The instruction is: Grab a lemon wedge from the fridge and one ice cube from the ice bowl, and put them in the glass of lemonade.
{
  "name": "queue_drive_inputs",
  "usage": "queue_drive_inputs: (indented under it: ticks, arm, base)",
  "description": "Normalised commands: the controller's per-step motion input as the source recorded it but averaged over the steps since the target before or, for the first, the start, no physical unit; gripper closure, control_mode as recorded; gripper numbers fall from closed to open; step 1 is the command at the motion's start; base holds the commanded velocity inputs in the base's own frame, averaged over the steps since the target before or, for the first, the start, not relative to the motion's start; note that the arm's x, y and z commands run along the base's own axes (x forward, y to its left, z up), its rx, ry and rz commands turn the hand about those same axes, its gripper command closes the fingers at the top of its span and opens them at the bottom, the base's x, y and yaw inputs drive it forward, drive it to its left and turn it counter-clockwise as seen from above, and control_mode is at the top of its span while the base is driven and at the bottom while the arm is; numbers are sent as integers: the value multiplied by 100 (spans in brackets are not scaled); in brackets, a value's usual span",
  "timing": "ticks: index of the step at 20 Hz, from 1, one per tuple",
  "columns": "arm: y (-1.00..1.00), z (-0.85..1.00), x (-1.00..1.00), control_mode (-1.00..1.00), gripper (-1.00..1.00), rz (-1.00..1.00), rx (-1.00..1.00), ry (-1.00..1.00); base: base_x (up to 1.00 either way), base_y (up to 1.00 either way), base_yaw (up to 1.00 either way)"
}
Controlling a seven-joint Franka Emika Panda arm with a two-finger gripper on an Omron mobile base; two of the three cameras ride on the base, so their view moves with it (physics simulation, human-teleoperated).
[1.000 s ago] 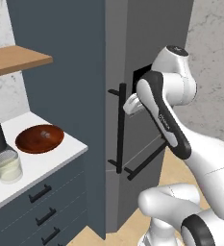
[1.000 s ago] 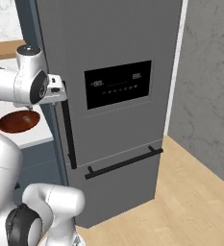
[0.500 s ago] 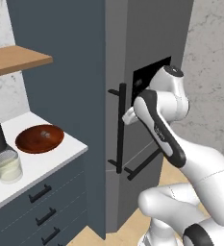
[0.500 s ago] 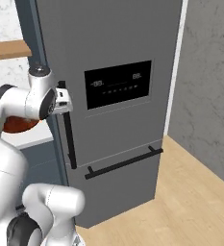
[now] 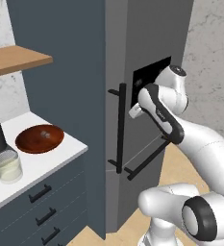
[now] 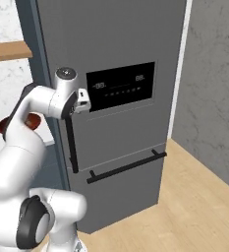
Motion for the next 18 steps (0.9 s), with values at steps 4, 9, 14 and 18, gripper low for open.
queue_drive_inputs:
  ticks: [4,9,14,18]
  arm:
    - [9,-32,41,-100,-100,2,4,0]
    - [27,-46,24,-100,-100,0,2,0]
    - [41,-35,40,-100,-100,0,1,-1]
    - [28,-31,35,-100,-100,0,0,0]
  base:
    - [0,0,0]
    - [0,0,0]
    - [0,0,0]
    - [0,0,0]
